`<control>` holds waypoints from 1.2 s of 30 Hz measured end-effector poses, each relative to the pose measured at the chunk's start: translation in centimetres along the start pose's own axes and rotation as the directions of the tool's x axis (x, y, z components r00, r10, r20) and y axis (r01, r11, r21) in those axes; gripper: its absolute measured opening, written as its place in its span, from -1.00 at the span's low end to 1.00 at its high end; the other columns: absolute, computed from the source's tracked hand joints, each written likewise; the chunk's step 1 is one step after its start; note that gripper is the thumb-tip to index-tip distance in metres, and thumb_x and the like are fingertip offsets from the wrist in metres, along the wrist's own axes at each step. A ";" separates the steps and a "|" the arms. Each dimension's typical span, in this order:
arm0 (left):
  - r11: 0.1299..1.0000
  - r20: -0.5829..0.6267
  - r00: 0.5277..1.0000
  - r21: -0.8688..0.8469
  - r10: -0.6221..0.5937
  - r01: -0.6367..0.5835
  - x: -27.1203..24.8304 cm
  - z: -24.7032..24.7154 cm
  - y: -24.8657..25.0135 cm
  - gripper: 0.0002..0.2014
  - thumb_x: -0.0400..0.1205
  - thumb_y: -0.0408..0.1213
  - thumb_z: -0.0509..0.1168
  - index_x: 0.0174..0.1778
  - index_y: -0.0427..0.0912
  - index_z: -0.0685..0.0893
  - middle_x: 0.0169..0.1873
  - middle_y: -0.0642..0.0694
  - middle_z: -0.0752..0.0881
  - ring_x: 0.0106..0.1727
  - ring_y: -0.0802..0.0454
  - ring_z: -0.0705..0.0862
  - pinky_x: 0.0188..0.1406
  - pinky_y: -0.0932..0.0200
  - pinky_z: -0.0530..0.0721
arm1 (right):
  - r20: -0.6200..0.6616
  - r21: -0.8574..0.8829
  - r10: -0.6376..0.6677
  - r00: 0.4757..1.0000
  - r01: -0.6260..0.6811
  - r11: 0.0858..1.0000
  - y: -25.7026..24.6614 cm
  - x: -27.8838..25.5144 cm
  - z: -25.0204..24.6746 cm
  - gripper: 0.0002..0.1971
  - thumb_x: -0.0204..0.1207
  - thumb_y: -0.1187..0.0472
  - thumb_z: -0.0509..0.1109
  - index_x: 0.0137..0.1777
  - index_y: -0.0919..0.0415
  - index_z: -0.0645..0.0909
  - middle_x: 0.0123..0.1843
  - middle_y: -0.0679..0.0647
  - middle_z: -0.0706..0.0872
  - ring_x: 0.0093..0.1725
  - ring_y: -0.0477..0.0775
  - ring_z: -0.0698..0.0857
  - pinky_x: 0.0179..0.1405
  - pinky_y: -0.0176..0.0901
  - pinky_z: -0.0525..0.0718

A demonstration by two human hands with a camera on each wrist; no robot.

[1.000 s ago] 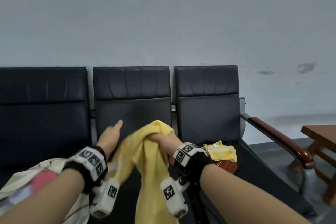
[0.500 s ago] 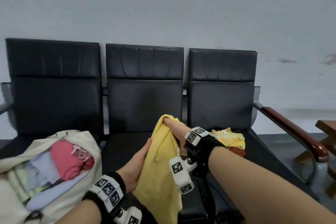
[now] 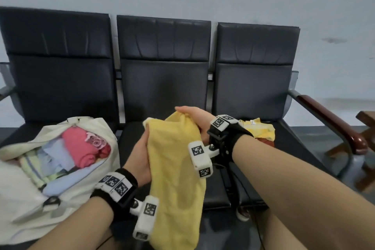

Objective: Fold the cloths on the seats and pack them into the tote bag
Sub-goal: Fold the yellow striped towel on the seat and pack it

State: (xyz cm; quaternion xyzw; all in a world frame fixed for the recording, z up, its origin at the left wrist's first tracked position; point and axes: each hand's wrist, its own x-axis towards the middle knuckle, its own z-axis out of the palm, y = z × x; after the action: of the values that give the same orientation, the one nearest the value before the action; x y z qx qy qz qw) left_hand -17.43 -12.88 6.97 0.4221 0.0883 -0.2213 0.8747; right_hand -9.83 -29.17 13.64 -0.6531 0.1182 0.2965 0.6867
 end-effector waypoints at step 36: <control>0.919 -0.421 0.823 0.075 0.381 -0.388 -6.4 -4.6 9.9 -0.60 0.81 -0.05 0.13 0.39 -0.20 0.68 0.31 -0.23 0.73 0.18 -0.11 0.79 0.06 0.03 0.80 | 0.059 0.191 0.126 0.990 -0.135 0.972 11.6 2.3 5.7 -0.52 0.54 0.00 0.48 0.37 0.23 0.56 0.21 0.16 0.72 0.19 0.12 0.68 -0.03 -0.08 0.59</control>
State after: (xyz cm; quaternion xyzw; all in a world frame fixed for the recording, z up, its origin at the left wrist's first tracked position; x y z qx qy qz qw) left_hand -18.38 -1.86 13.19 0.4629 0.1925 0.0580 0.8633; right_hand -15.76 -23.43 3.43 -0.5666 0.1731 0.3430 0.7289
